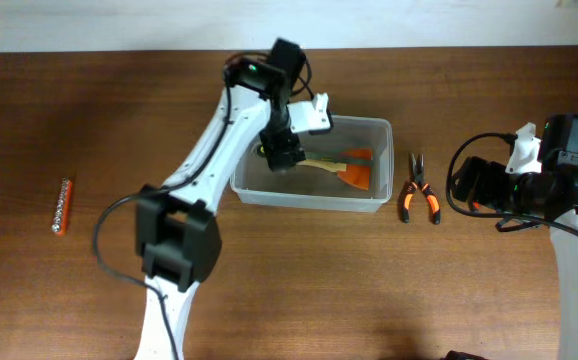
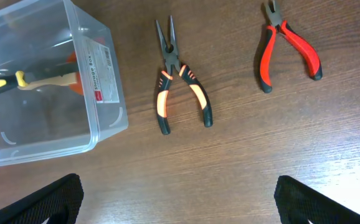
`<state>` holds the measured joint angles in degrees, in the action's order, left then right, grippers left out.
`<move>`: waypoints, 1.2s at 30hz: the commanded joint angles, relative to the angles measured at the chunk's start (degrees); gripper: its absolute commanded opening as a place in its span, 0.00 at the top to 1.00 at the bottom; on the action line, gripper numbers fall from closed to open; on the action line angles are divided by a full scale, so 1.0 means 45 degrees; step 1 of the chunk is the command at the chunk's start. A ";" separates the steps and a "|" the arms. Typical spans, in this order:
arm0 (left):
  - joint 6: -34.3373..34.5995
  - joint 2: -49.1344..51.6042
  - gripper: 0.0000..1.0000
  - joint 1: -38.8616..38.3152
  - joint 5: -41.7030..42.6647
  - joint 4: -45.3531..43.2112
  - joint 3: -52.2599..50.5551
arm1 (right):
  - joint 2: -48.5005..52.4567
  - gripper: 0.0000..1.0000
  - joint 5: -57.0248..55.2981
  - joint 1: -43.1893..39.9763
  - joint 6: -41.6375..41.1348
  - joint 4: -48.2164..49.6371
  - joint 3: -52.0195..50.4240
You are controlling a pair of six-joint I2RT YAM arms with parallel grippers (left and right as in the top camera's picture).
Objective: Pack container
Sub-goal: 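Carry the file into the container and release it, then move the left gripper back over the orange socket bit strip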
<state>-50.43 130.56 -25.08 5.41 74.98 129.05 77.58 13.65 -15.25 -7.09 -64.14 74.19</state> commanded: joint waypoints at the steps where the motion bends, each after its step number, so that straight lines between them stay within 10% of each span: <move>1: 0.0738 -0.2079 0.01 0.0141 0.0189 0.0607 0.0889 | 0.0034 0.01 0.0165 -0.0049 0.0034 -0.0029 0.0204; 10: 0.1171 -0.4478 0.01 0.2443 0.0146 0.2545 0.0903 | 0.0039 0.01 0.0165 -0.0049 0.0034 -0.0053 0.0204; 18: 0.7412 -0.3628 0.06 0.7766 -0.0389 0.2827 0.0243 | 0.0034 0.01 0.0165 -0.0049 0.0034 -0.0044 0.0204; 36: 0.4658 0.1715 0.21 1.2988 -0.0063 0.2909 -0.0588 | 0.0058 0.01 0.0165 -0.0049 0.0034 0.0005 0.0204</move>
<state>-26.63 136.27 32.67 4.16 88.58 126.52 77.58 13.65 -15.25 -7.09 -64.27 74.19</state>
